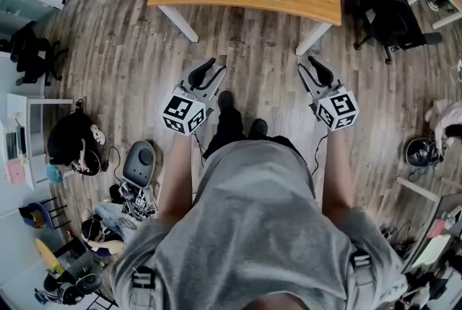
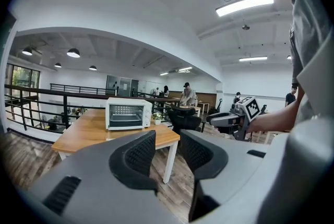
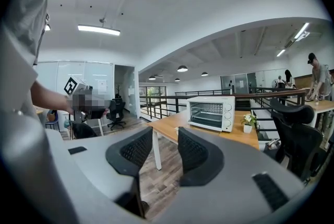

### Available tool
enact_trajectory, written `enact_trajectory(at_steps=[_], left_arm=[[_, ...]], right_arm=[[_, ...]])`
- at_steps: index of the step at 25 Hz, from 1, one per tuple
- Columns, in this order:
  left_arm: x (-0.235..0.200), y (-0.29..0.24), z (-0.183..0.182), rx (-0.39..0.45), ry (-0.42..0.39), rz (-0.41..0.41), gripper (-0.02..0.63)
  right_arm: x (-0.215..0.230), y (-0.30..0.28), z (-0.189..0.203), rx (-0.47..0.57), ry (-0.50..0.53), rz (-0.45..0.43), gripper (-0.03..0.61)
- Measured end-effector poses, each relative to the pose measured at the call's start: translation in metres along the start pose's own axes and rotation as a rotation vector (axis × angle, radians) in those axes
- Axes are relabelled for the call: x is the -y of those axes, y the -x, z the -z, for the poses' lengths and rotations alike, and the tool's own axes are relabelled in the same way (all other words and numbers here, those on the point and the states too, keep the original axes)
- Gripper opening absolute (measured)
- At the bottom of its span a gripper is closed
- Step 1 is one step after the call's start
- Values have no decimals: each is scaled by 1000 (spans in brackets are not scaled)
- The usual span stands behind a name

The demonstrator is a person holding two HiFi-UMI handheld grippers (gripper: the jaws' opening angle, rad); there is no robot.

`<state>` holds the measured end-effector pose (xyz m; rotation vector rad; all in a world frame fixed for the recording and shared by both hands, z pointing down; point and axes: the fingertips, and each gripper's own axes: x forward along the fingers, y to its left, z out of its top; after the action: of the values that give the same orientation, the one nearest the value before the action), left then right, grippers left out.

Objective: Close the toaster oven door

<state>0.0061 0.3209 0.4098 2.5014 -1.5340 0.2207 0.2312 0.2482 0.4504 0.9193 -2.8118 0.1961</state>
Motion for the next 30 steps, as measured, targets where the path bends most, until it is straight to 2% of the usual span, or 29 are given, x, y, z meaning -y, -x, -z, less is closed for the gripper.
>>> enact_trajectory(at_steps=[10, 21, 26, 30], left_arm=[[0, 0, 5, -5, -2, 12, 252], [-10, -3, 9, -25, 15, 35, 270], [-31, -5, 8, -18, 26, 46, 270], [-52, -12, 10, -26, 36, 57, 270]], right_arm=[[-7, -5, 7, 9, -4, -20, 285], [-9, -17, 7, -10, -30, -20, 311], [-13, -35, 5, -19, -40, -15, 310], [-12, -51, -1, -1, -89, -16, 310]])
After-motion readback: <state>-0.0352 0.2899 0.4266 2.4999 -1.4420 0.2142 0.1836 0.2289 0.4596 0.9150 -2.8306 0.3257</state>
